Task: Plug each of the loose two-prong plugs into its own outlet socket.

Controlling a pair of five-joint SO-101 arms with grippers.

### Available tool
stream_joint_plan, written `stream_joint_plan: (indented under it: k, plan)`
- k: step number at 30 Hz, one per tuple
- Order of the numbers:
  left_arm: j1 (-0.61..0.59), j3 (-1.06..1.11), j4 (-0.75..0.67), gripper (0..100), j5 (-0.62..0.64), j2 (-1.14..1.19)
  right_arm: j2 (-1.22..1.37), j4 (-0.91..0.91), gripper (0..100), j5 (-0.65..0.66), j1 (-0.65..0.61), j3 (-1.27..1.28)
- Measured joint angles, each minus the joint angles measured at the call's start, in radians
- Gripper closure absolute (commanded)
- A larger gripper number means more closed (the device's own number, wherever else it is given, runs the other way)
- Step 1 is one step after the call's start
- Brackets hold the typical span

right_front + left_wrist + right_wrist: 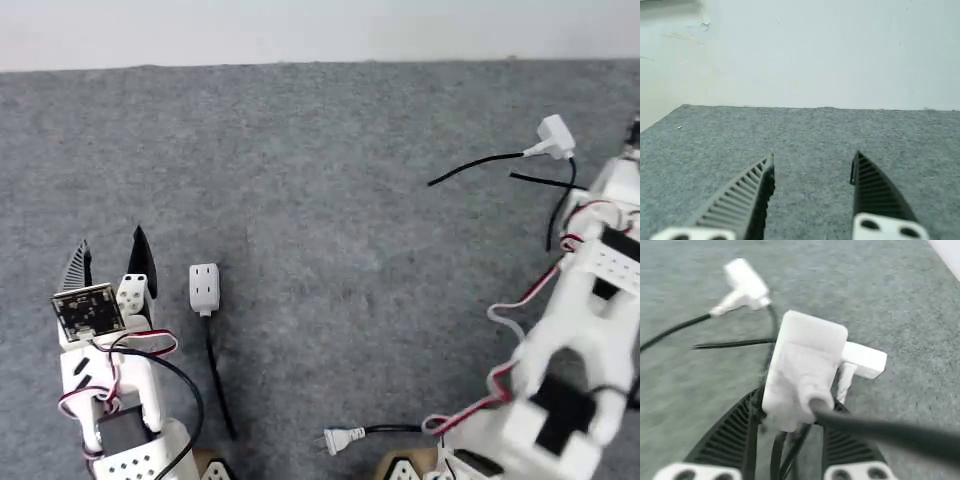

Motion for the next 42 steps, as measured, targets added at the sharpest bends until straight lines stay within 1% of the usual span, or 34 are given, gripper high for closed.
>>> stream_joint_plan:
  k: [2, 5, 12, 14, 16, 21, 23, 24, 29, 34, 37, 42]
  plan:
    - [0.0, 0.0, 0.0, 76, 0.0, 0.0, 0.106, -0.063, 99.0, 0.002, 0.017, -0.054]
    - [0.0, 0.0, 0.0, 76, 0.0, 0.0, 0.259, -0.095, 98.9, 0.023, 0.026, -0.183]
    - [0.0, 0.0, 0.0, 76, 0.0, 0.0, 0.519, -0.121, 98.6, 0.155, 0.026, -0.436]
    - [0.0, 0.0, 0.0, 76, 0.0, 0.0, 0.54, -0.12, 94.4, 0.164, 0.026, -0.459]
    - [0.0, 0.0, 0.0, 76, 0.0, 0.0, 0.542, -0.084, 85.2, 0.169, 0.026, -0.471]
    - [0.0, 0.0, 0.0, 76, 0.0, 0.0, 0.516, 0.103, 56.6, 0.169, 0.028, -0.474]
    - [0.0, 0.0, 0.0, 76, 0.0, 0.0, 0.509, 0.167, 48.5, 0.169, 0.028, -0.474]
    - [0.0, 0.0, 0.0, 76, 0.0, 0.0, 0.493, 0.198, 46.2, 0.169, 0.028, -0.474]
    - [0.0, 0.0, 0.0, 76, 0.0, 0.0, 0.361, 0.385, 44.7, 0.169, 0.026, -0.474]
    - [0.0, 0.0, 0.0, 76, 0.0, 0.0, 0.181, 0.663, 44.7, 0.169, 0.006, -0.474]
    - [0.0, 0.0, 0.0, 76, 0.0, 0.0, 0.089, 0.891, 44.7, 0.169, -0.064, -0.474]
    - [0.0, 0.0, 0.0, 76, 0.0, 0.0, 0.0, 1.292, 44.6, 0.17, -0.269, -0.437]
